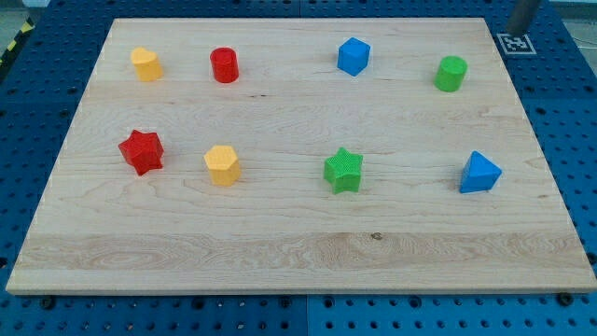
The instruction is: Move the green circle into the green star
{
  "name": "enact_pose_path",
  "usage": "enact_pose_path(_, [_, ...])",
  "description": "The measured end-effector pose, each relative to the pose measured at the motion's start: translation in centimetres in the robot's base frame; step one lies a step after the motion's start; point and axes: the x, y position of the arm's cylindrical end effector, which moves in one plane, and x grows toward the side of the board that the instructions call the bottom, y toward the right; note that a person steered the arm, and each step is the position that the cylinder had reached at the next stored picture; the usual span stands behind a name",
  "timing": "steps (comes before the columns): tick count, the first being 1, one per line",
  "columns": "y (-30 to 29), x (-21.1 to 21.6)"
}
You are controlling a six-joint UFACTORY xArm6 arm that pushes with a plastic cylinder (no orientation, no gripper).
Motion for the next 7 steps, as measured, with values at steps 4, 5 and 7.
enact_pose_path(4, [-7.0,6.4])
enact_pose_path(5, [-10.0,8.2])
enact_pose_path(7, [-14.6,8.0])
